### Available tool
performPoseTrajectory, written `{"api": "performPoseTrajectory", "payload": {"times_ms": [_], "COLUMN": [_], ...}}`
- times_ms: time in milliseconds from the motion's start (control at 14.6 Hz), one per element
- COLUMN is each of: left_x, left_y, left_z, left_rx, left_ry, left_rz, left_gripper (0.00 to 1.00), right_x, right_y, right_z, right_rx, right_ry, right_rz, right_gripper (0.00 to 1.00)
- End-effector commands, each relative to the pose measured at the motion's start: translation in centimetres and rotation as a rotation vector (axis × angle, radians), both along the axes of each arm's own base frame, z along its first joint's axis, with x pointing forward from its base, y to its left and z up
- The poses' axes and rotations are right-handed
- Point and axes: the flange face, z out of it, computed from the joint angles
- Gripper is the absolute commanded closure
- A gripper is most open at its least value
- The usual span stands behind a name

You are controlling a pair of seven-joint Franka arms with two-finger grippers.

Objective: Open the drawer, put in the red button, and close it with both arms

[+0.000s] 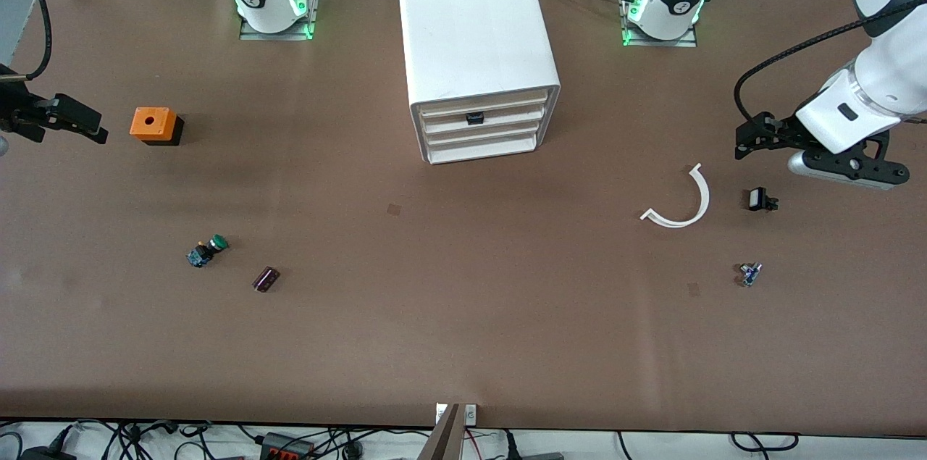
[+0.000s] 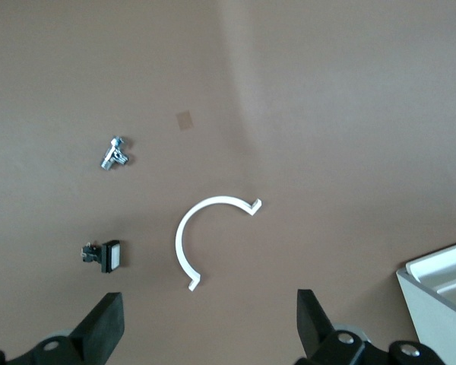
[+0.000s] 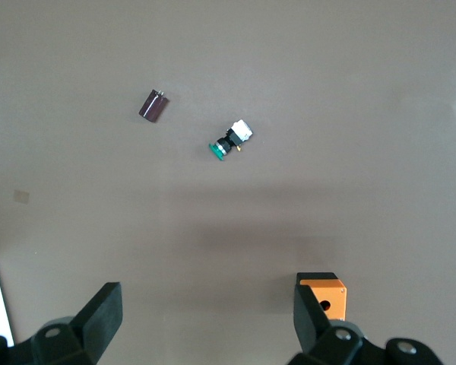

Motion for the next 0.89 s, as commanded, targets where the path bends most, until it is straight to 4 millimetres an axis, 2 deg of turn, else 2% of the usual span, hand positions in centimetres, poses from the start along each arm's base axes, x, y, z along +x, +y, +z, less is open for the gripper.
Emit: {"api": "performPoseTrajectory", "payload": {"times_ms": [0, 137, 342, 821], "left_x": [-1.9, -2.6, -1.9, -2.3], "left_y": [0.4, 0.1, 0.6, 0.1], "left_z": [2.1, 2.3, 2.1, 2.5], "left_rx": [0.055, 0.069, 0.059, 0.06], "left_ry": [-0.049, -0.017, -0.012, 0.009], "left_rz": [-0.036, -0.046, -0.03, -0.039], "left_gripper": [0.0, 0.0, 0.0, 0.0], "right_x": [-1.0, -1.0, -0.9, -0.9], "right_y": [0.1, 0.1, 0.1, 0.0], "right_z": [0.9, 0.4, 0.5, -0.3], "right_rx": [-0.006, -0.006, -0.006, -0.016], "right_ry": [0.005, 0.011, 0.003, 0.013], "right_rz": [0.004, 0.004, 0.011, 0.015], "right_gripper": [0.0, 0.0, 0.0, 0.0]}}
